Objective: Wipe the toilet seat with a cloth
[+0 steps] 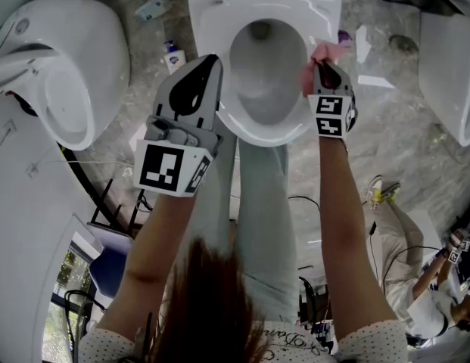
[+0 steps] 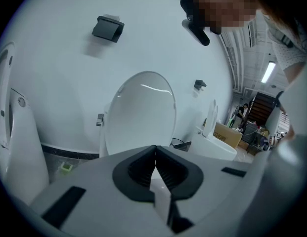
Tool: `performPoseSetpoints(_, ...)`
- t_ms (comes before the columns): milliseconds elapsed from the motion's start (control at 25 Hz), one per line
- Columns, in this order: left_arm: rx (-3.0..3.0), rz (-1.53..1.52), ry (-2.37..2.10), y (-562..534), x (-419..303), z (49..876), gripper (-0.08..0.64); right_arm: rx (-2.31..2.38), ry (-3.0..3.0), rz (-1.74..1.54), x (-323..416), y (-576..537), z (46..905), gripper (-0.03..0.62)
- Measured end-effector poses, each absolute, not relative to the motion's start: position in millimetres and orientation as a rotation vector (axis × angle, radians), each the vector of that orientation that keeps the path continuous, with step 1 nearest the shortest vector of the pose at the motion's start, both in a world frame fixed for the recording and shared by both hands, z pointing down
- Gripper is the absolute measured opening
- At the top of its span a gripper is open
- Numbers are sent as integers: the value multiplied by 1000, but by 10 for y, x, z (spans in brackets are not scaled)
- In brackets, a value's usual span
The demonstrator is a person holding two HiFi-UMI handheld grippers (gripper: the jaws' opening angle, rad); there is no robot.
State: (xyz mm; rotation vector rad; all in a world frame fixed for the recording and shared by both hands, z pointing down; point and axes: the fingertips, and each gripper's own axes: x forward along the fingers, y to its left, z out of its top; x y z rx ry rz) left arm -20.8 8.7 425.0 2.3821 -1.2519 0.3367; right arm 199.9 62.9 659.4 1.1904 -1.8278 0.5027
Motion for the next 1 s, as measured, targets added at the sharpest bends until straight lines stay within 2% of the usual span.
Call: performPoseSetpoints(1000,2354,350,-1293,220,-214,4278,5,1201,-1833,613,1992,1076,6571,51)
